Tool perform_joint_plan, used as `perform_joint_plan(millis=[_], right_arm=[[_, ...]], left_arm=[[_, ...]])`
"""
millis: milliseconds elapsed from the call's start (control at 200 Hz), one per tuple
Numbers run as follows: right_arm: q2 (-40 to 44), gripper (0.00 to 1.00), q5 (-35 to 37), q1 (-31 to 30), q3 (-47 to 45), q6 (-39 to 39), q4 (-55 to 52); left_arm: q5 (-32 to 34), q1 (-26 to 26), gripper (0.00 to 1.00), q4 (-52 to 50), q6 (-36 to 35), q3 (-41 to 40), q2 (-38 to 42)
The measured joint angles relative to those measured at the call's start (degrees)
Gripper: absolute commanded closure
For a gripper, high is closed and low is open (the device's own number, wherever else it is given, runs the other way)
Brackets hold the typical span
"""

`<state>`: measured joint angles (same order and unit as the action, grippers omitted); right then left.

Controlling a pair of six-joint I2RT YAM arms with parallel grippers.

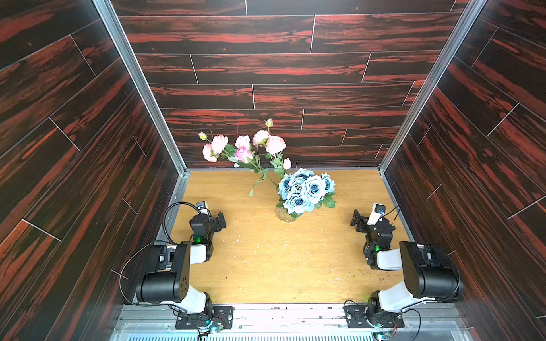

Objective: Pick out pink flowers from the vase
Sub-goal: Pick up the flower from the vase.

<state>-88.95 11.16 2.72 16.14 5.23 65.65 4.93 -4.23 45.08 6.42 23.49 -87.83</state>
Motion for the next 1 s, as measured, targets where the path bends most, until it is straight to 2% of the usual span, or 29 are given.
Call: perform_joint_plan(millis=[676,997], right_arm=[[0.0,0.01,0.0,0.0,0.0,0.0,0.0],[0.0,0.01,0.0,0.0,0.0,0.0,0.0]], left_arm=[[0.3,0.2,0.00,0.0,0.0,0.0,0.0],[4.2,2.7,0.00,0.0,-0.7,0.0,0.0]])
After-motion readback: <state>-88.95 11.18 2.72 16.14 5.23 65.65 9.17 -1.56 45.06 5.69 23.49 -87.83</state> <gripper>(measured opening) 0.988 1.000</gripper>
